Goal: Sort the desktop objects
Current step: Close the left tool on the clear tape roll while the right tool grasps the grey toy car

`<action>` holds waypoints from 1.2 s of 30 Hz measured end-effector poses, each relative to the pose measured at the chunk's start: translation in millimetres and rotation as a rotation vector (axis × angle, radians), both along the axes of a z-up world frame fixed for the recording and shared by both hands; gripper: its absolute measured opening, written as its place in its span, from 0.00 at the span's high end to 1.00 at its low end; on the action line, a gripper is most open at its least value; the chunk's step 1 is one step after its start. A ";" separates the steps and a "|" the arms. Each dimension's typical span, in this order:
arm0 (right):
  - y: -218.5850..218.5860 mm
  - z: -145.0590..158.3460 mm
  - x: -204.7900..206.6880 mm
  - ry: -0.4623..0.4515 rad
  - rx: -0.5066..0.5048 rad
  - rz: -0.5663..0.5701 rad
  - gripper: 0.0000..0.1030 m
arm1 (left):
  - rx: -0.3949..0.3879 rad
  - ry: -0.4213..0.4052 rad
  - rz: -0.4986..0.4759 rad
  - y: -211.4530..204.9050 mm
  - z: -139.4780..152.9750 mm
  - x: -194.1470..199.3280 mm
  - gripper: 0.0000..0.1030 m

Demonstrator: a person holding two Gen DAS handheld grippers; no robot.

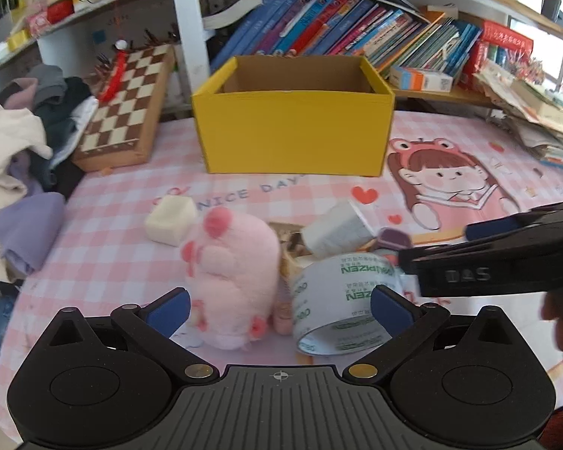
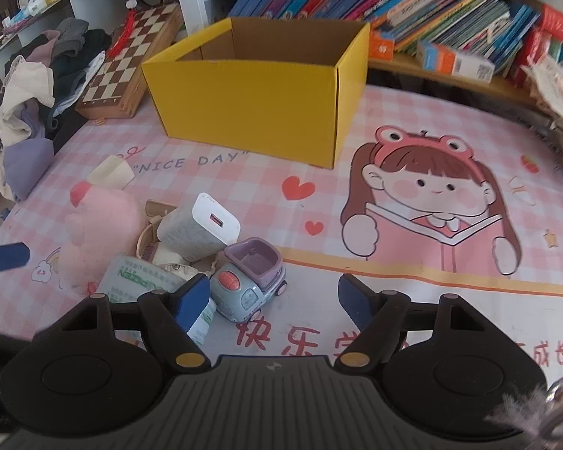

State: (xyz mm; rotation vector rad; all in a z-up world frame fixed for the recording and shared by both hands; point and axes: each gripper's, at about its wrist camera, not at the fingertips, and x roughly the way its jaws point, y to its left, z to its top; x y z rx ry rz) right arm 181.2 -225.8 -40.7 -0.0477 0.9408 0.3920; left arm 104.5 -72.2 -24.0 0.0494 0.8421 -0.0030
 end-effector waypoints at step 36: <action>0.6 -29.9 33.1 0.181 0.072 0.071 0.51 | 0.073 0.132 -0.090 -37.5 -40.3 21.6 0.14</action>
